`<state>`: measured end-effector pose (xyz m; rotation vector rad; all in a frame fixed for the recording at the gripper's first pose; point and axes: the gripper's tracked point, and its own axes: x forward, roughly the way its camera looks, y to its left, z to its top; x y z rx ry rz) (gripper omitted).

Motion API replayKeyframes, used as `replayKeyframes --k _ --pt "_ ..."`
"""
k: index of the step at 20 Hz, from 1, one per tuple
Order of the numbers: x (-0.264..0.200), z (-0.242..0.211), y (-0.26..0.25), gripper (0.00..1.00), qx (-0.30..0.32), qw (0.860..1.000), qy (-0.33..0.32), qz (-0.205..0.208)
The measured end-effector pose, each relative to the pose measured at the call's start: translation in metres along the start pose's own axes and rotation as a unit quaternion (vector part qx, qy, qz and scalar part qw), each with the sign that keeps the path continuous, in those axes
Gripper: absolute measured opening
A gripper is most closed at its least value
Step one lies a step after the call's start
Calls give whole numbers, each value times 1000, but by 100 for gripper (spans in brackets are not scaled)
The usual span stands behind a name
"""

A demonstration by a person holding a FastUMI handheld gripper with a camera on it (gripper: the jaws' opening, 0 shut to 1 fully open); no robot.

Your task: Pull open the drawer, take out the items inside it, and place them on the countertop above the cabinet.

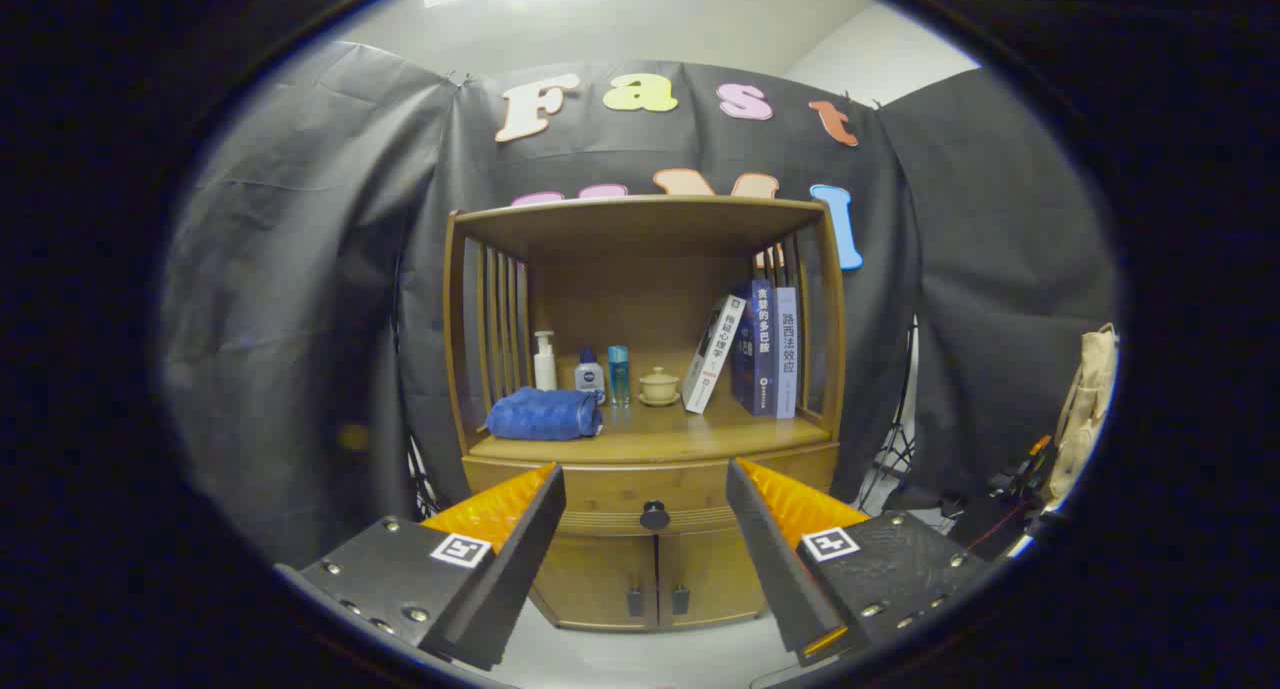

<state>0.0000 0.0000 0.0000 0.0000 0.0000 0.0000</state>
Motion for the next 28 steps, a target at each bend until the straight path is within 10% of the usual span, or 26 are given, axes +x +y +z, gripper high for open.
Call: replayKeyframes --k 28 --pt "21 -40 -35 97 -1 1000 12 -23"
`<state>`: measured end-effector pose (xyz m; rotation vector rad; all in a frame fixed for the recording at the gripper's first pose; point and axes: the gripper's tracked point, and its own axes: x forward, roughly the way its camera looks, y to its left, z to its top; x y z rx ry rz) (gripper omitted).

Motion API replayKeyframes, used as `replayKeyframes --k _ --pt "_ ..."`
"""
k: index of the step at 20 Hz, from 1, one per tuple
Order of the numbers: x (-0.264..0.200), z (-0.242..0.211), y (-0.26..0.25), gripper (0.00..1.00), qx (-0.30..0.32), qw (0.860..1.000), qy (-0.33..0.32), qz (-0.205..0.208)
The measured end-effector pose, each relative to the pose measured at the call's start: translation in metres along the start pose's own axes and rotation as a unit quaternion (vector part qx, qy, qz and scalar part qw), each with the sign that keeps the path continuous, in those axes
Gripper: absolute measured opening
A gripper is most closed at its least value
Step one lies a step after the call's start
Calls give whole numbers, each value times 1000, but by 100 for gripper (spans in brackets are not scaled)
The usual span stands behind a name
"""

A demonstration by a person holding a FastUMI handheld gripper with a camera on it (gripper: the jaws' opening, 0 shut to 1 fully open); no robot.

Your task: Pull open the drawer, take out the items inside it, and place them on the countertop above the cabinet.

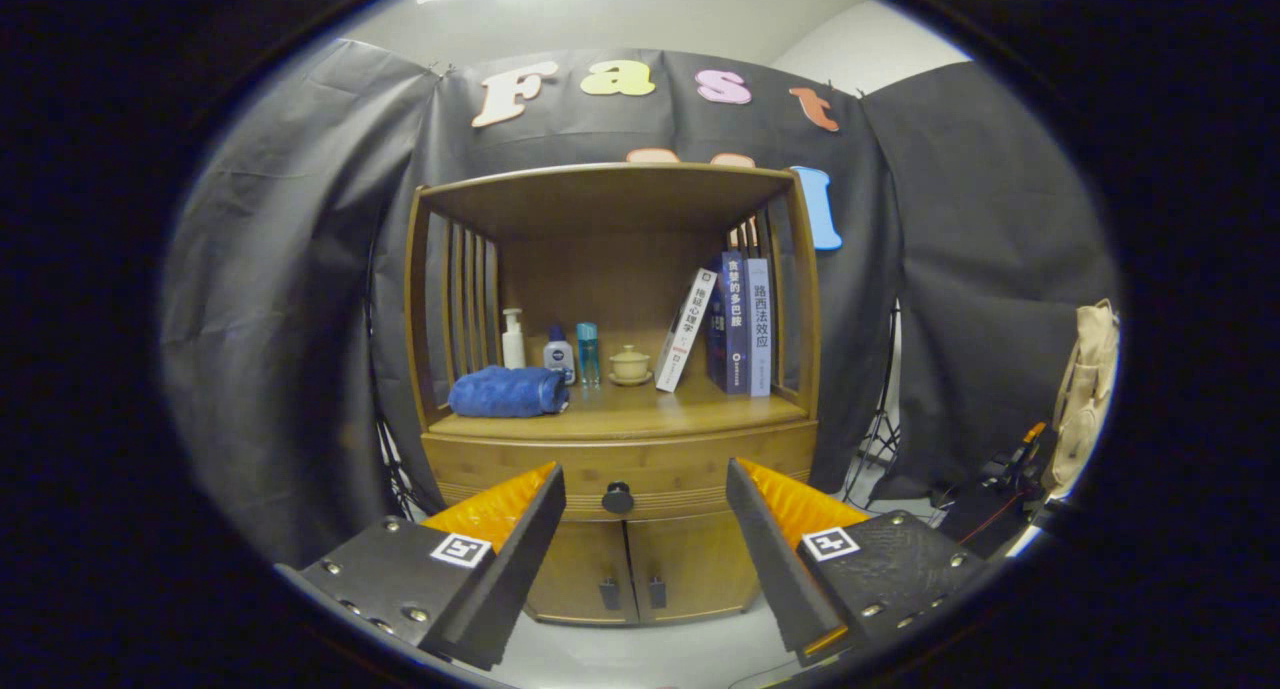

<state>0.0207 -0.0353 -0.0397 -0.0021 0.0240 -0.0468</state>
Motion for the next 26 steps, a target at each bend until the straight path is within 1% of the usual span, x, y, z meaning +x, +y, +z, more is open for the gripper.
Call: replayKeyframes --k 6,9,13,18,21,24,26 --pt "39 -22 2 97 -8 1000 -4 -1" --pt "68 -35 2 97 -6 1000 -3 4" --pt "105 -50 -2 97 3 1000 -1 1" --pt "150 -82 -11 97 -1 1000 20 -6" --pt "176 -104 -3 97 3 999 41 4" --pt "195 -131 18 98 14 997 76 31" --pt "206 -143 28 98 17 995 89 38"
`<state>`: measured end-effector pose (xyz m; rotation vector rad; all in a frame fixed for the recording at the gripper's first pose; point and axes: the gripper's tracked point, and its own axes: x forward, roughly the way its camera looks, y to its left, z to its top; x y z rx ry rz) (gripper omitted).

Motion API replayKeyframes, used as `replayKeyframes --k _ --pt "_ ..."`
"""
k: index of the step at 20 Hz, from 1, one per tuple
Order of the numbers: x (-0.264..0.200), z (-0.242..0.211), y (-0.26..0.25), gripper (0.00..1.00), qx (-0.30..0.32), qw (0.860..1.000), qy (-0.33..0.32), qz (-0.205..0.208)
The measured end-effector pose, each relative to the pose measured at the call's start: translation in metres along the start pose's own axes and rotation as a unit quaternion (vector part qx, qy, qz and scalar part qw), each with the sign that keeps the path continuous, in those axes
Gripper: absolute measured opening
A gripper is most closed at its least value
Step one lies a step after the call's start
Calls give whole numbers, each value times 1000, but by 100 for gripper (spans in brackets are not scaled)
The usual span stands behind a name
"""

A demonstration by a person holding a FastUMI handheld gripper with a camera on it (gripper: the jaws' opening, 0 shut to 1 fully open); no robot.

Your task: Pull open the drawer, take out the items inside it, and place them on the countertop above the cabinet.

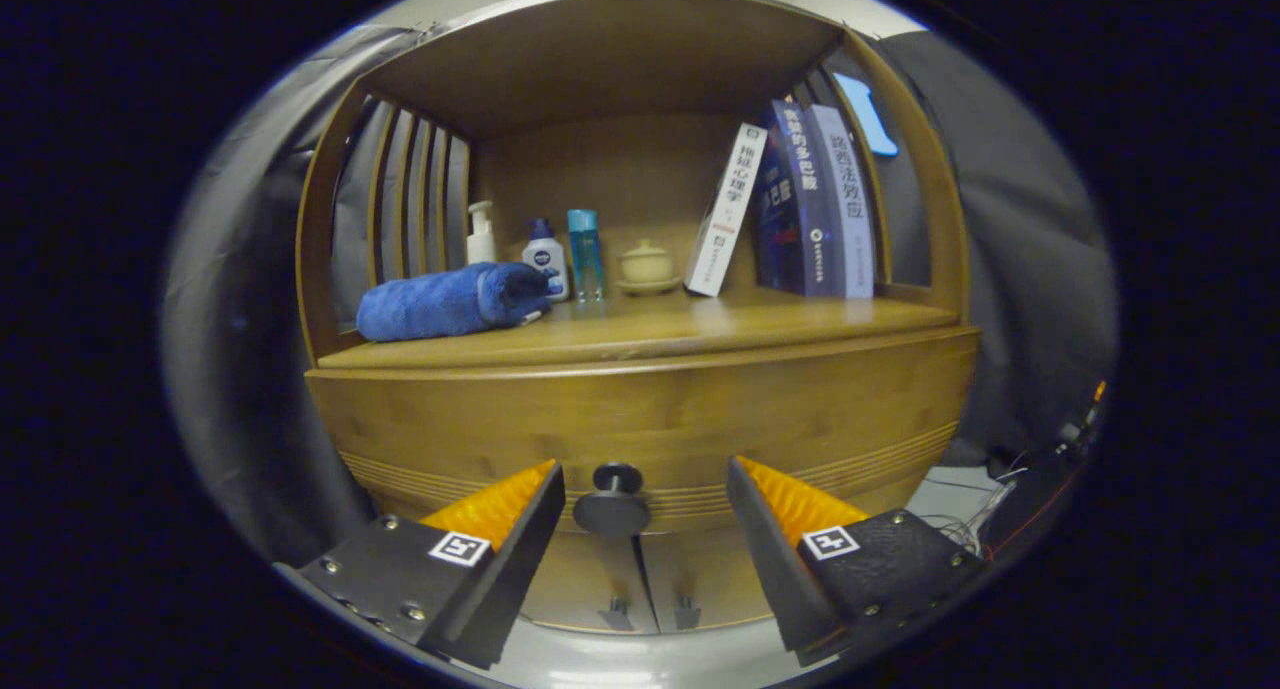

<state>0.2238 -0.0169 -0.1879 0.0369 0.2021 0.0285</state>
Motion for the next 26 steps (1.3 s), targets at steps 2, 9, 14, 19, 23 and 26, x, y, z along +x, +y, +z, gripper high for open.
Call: replayKeyframes --k 2,9,14,19,23,26 --pt "3 -7 8 98 -4 1000 6 6" --pt "13 -7 12 44 -15 1000 -19 -13" --pt "14 -9 14 39 9 1000 -8 9" --pt "-14 -13 9 33 -33 999 -30 -27" --pt "-36 -19 8 32 -24 999 -27 -21" --pt "-56 -24 8 32 -28 999 -23 -14"
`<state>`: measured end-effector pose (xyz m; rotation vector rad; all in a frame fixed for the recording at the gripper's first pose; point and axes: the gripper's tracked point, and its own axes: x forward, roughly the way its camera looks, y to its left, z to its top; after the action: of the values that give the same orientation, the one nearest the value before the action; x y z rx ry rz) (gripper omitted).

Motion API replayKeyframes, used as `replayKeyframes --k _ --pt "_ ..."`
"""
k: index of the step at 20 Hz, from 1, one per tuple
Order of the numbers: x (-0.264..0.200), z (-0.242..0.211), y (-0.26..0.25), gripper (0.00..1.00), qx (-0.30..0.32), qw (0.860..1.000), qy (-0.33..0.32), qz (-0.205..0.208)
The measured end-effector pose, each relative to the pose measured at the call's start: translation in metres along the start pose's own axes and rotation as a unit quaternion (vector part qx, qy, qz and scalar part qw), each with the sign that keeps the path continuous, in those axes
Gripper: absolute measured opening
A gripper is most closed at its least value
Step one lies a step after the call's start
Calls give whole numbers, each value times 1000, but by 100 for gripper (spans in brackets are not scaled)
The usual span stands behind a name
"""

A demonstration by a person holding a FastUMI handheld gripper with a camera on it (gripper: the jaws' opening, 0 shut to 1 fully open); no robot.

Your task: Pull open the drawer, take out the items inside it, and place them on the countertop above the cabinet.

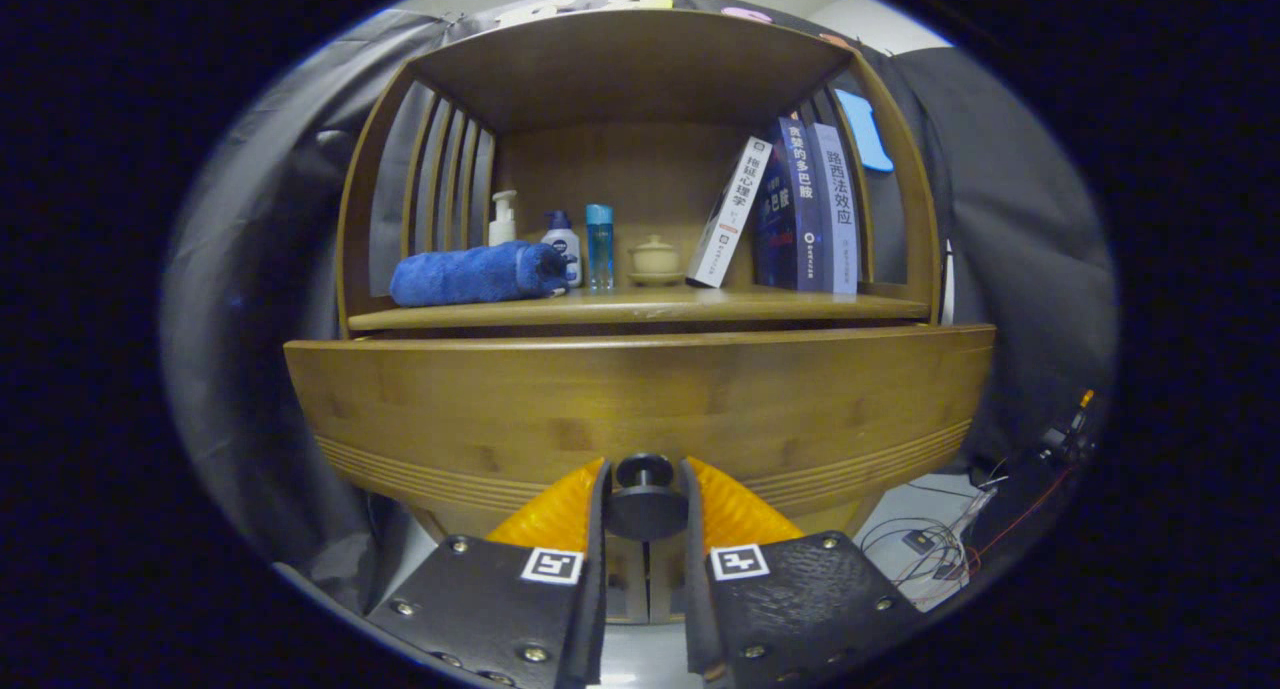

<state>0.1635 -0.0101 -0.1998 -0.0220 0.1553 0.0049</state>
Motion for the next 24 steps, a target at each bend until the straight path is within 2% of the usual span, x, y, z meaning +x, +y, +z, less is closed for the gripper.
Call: replayKeyframes --k 13,19,20,22,24 --pt "-101 -28 1 32 25 999 1 19" --pt "-108 -33 2 32 17 999 39 17" --pt "-109 -26 6 39 21 999 41 26" --pt "-119 -9 15 68 21 998 41 43" --pt "-124 25 11 97 20 999 9 35"
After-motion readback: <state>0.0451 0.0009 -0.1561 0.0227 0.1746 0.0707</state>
